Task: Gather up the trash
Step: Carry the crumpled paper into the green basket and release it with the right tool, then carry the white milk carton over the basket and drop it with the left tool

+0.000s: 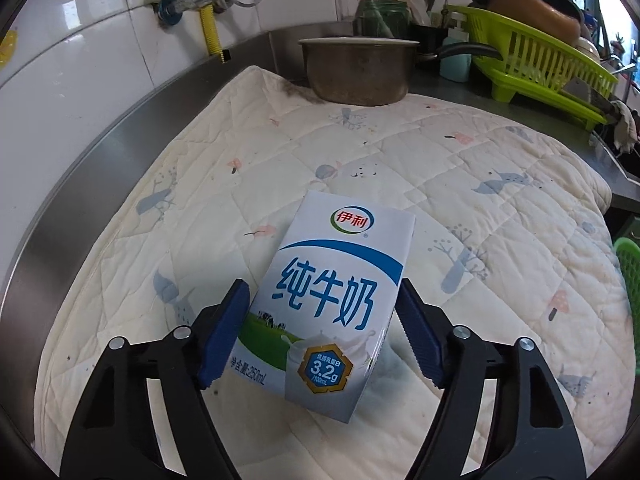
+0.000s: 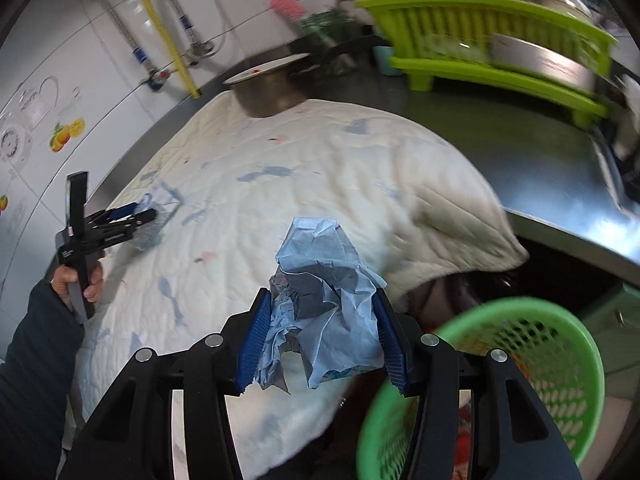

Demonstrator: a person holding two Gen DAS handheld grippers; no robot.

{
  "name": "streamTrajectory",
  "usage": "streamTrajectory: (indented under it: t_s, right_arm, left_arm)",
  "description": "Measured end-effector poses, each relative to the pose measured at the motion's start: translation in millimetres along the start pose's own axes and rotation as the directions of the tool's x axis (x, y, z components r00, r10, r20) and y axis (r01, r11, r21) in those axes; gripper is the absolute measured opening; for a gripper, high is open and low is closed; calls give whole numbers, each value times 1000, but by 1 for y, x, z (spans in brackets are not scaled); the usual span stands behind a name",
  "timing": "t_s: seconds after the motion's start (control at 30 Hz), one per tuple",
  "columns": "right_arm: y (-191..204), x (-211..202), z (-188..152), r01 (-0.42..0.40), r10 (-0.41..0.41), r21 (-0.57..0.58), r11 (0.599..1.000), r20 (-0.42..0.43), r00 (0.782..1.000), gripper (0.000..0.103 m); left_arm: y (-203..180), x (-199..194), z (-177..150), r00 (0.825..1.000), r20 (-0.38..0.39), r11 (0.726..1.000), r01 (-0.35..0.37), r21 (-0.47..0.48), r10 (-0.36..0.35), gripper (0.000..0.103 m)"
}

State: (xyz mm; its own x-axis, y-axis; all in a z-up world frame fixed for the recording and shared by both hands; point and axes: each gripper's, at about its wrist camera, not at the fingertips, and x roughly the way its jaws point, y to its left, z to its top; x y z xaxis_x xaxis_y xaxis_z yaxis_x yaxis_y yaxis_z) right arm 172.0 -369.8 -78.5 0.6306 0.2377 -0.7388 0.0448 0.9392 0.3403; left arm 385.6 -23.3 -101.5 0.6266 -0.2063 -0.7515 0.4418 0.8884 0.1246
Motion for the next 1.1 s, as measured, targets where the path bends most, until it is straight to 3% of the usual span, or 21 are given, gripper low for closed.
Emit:
streamTrajectory:
  t_s: [0.27, 0.5, 0.6, 0.9, 1.0, 1.1]
  right_arm:
    - [-59, -21, -45, 60, -59, 123, 991, -6, 998, 50]
    - [-92, -44, -79, 184, -186, 124, 975, 0, 983, 50]
    - [-105, -48, -90, 202, -202, 130, 971, -10, 979, 51]
    - [-141, -50, -111, 287, -288, 142, 947, -18, 958, 55]
    - [-151, -51, -116, 326, -328, 143, 934, -10, 945, 62]
    - [-160, -53, -121, 311, -315, 169, 935, -3, 949, 67]
  left_arm:
    - [-17, -36, -10, 1000, 1, 999, -27, -37, 27, 67]
    - [-50, -84, -22, 999, 30, 999, -37, -31, 38, 66]
    - [-74, -110, -26, 998, 50, 1000, -25, -19, 26, 66]
    - [-167, -154, -42, 987, 108, 992, 118, 37, -121, 66]
    - [-208, -157, -44, 978, 103, 982, 177, 67, -184, 65]
    - [-242, -158, -43, 970, 98, 971, 215, 101, -225, 65]
